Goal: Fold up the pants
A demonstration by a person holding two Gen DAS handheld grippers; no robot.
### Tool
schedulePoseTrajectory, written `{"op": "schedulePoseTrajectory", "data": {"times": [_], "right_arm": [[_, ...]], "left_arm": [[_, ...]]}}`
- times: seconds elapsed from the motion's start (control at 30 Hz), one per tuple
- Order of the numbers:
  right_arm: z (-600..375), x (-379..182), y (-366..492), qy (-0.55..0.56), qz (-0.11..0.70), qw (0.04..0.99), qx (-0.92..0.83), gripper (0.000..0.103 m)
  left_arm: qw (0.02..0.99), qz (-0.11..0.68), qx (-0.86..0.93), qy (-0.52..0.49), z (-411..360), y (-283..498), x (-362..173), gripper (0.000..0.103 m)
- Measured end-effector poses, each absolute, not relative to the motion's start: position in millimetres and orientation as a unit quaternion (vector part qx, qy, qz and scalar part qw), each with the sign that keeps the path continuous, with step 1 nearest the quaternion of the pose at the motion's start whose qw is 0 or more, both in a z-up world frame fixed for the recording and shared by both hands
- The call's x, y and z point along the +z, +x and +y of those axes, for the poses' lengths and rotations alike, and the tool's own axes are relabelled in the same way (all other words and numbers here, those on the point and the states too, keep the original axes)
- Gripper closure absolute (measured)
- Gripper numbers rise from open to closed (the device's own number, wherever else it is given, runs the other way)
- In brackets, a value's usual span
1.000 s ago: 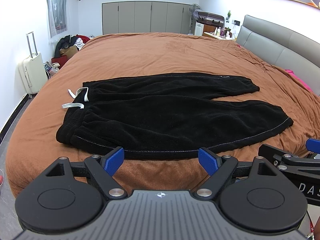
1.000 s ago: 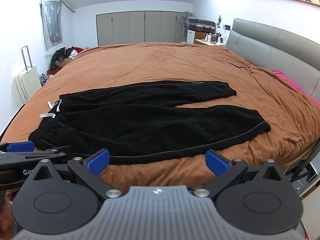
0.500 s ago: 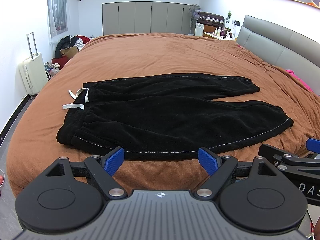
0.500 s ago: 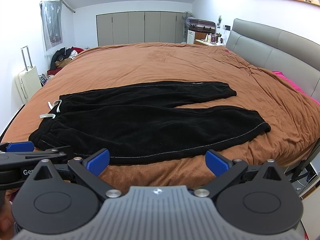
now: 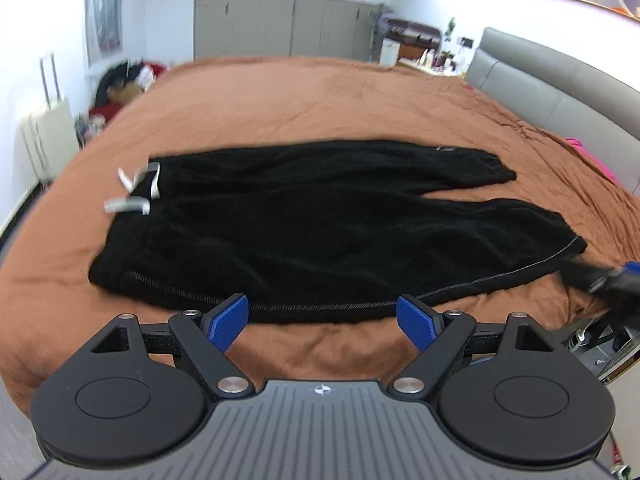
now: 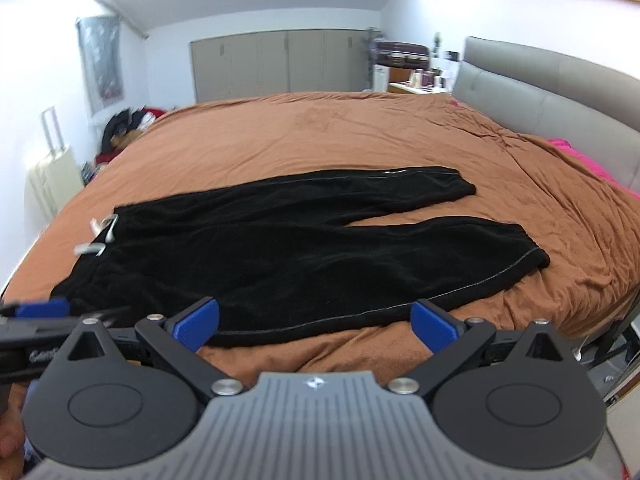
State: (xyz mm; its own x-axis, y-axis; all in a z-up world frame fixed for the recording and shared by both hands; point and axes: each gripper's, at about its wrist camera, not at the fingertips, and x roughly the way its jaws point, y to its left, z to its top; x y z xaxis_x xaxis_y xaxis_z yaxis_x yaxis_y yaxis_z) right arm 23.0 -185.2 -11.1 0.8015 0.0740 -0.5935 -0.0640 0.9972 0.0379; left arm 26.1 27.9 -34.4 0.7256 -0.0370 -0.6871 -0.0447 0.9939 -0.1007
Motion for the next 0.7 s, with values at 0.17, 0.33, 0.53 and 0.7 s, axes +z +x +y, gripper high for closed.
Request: {"op": "schedulePoseTrajectory", "data": {"times": [0.17, 0.33, 0.53, 0.7], "right_arm": [[-223.4, -25.7, 42.6, 0.043, 0.264, 0.963, 0.020, 0.005], [-267.7, -59.8, 68.3, 0.047, 0.269, 0.962, -0.019, 0.005], [-325.8, -90.8, 96.9, 0.164, 0.285, 0.943, -0.038, 0.005], [-351.1, -109.2, 143.1, 0.207, 0.312, 0.927, -0.030, 0.005]], "left_arm": [[0.915, 0.394, -0.001, -0.089, 62.8, 32.5, -59.3, 0.005], [0.908, 0.402, 0.003, -0.117, 106.6, 36.2, -71.6, 0.005], [0.912, 0.386, 0.022, -0.139, 153.0, 52.8, -95.3, 0.005], [0.892, 0.414, 0.043, -0.178, 182.9, 73.9, -117.3, 0.005]]}}
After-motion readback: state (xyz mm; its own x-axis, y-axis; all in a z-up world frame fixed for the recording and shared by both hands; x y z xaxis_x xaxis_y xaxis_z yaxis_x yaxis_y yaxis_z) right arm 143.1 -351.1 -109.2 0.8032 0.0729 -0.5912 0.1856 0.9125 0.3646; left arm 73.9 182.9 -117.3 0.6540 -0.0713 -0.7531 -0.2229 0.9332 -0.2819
